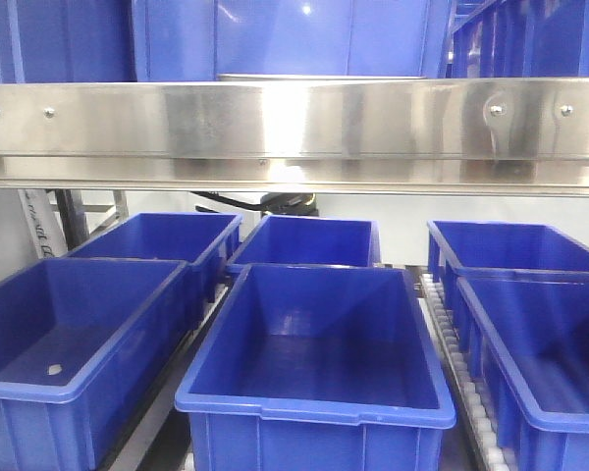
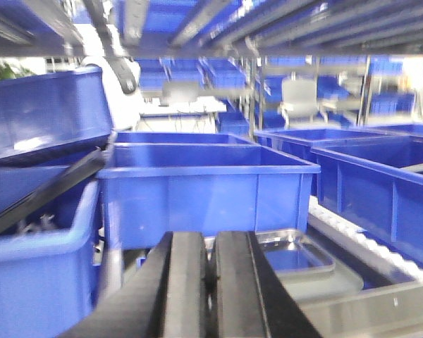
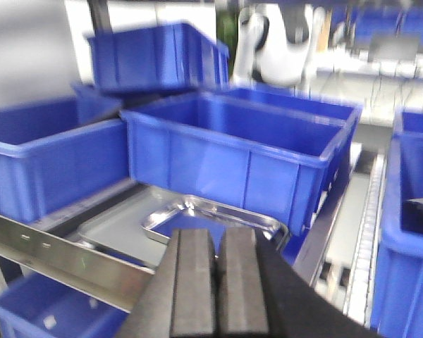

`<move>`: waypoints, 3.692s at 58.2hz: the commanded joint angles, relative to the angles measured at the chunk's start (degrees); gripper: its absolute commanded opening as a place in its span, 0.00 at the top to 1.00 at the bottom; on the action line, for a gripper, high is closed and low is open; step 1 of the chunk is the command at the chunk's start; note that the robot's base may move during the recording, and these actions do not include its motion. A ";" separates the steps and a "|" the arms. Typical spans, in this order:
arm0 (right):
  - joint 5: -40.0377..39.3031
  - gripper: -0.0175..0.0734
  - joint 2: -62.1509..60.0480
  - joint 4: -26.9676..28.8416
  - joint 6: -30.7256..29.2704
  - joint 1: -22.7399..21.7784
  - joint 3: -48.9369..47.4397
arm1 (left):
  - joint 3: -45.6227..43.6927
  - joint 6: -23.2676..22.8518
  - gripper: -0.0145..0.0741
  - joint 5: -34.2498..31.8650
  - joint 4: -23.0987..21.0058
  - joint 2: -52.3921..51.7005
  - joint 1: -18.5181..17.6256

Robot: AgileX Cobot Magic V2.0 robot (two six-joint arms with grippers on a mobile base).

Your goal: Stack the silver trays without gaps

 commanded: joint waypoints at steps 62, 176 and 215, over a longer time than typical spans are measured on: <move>0.71 0.89 -32.11 3.47 -0.42 -0.04 20.93 | 14.94 -0.44 0.85 10.67 -0.36 -30.86 -0.31; -39.97 0.89 -32.11 -5.25 1.08 -16.48 68.58 | 14.94 -0.44 0.85 10.67 -0.36 -30.86 -0.31; -42.54 0.89 -32.11 -6.80 2.47 -16.48 68.58 | 14.94 -0.44 0.85 10.67 -0.36 -30.86 -0.31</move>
